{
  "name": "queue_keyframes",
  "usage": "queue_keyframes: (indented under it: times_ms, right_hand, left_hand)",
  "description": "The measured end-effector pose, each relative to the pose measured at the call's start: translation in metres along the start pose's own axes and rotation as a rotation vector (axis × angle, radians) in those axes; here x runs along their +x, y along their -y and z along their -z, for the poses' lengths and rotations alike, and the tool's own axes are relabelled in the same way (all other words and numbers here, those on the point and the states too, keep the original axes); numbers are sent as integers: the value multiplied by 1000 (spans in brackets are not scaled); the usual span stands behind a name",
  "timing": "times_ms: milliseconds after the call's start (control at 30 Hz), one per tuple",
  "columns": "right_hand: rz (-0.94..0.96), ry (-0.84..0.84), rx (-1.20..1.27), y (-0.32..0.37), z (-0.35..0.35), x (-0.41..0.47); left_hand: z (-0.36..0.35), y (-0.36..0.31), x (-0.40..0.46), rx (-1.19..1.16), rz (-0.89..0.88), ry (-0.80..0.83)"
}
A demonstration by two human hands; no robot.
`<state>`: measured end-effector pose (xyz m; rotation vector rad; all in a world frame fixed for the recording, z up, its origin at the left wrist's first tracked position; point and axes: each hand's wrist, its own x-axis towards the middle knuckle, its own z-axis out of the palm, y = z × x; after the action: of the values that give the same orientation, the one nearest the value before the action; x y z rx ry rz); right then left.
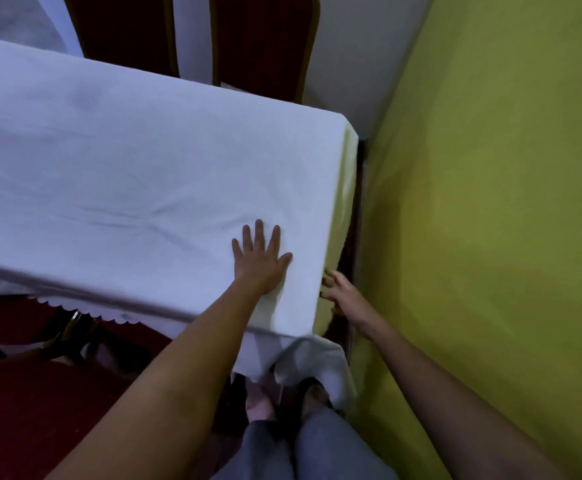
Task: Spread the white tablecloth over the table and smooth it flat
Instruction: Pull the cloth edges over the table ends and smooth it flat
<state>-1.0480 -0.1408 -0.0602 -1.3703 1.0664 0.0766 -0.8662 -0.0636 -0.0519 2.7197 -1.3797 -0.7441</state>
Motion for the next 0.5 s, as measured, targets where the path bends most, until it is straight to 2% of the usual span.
queue_keyframes:
  times_ms: [67,267,500]
  right_hand:
    - [20,-60,107,27,-9,16]
    - [65,-271,-127,73,0,67]
    - [50,-285,-174,121,44,160]
  left_hand:
    - [-4,-7,4,-3,13,-31]
    - [6,-15,36,16,-15,-62]
    - [23,-28,97,39,-17,-117]
